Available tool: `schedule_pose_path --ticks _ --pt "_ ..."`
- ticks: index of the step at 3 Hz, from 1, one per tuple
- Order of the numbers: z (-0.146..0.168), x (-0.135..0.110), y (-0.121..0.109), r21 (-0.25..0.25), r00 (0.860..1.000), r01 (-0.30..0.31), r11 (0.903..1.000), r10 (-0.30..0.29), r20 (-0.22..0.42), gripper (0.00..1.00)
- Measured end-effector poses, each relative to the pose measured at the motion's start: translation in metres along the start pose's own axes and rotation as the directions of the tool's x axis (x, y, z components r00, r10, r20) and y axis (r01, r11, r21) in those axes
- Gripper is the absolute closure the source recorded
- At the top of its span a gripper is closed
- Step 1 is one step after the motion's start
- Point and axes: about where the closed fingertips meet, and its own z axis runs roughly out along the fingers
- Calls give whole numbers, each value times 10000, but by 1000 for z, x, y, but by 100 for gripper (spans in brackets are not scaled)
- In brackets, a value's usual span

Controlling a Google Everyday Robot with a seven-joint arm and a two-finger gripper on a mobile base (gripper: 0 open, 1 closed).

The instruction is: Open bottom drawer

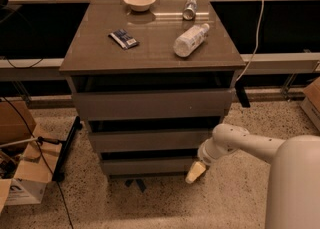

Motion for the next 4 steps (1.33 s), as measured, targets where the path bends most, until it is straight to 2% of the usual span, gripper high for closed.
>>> schedule_pose_path --ticks 1,2,4 --pt "26 0 -3 6 9996 -44 10000 43 272 0" --pt "65 1 -9 -344 9975 -114 9993 138 695 0" --pt "132 10 -39 -981 9913 -600 9934 709 1112 0"
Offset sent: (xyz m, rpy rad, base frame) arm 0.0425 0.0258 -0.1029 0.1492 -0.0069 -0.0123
